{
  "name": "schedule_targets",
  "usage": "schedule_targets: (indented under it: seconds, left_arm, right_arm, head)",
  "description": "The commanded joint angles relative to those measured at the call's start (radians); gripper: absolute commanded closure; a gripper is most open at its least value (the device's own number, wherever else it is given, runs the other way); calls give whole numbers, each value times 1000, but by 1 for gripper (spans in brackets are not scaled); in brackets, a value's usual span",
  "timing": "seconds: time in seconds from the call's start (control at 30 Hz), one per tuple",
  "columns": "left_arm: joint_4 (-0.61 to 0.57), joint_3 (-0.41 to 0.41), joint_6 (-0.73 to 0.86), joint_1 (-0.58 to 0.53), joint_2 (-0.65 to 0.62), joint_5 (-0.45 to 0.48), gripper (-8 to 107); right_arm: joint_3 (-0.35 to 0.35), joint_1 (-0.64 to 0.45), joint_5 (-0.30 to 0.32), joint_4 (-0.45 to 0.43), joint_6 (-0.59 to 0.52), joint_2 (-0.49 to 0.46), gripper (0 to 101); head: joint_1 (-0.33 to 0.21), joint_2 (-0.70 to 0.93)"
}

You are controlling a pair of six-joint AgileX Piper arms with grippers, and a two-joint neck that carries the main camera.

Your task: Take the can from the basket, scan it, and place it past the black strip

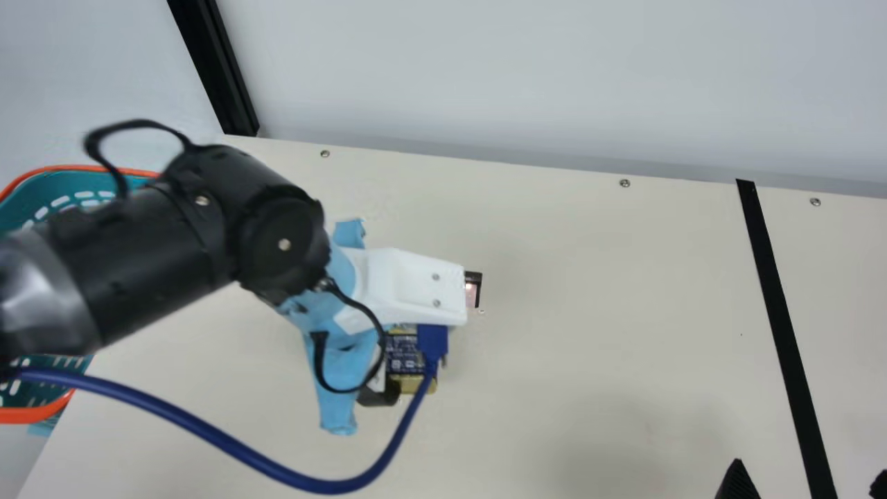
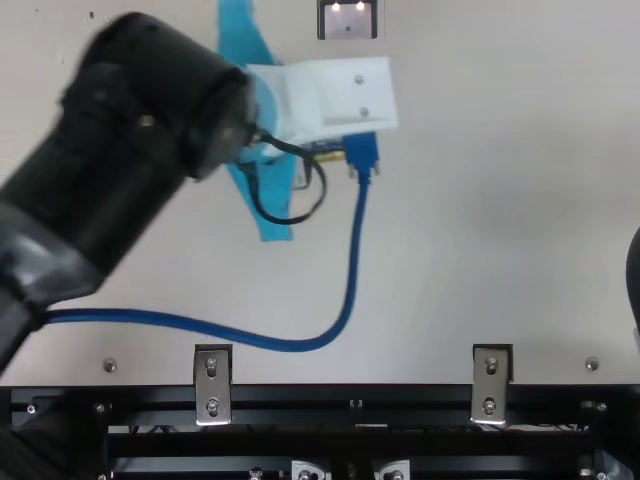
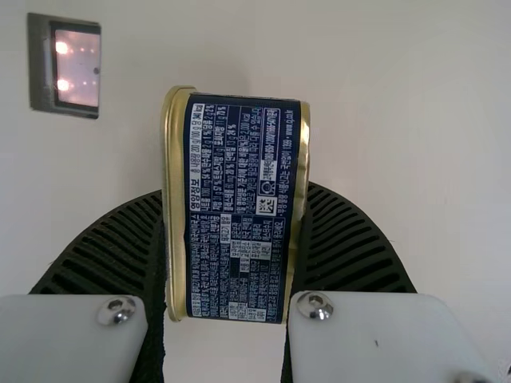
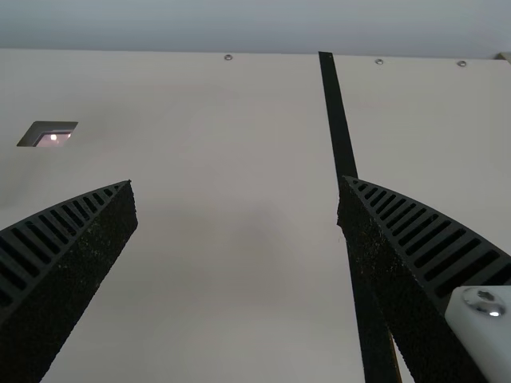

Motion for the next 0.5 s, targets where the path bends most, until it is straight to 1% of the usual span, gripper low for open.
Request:
schedule_targets:
  seconds: [0.0,0.23,0.47]
  left_arm:
    - [-2,4,-18,-26,19,-8,89]
    - [-3,16,-58,-81,64,-30,89]
    - [-4,19,-67,-98,78,-34,89]
  right_arm:
    - [0,0,0,0,0,0,0]
    - [0,0,0,0,0,0,0]
    - [0,0,0,0,0,0,0]
  head:
    - [-2,-13]
    - [-2,-13]
    - [-2,-13]
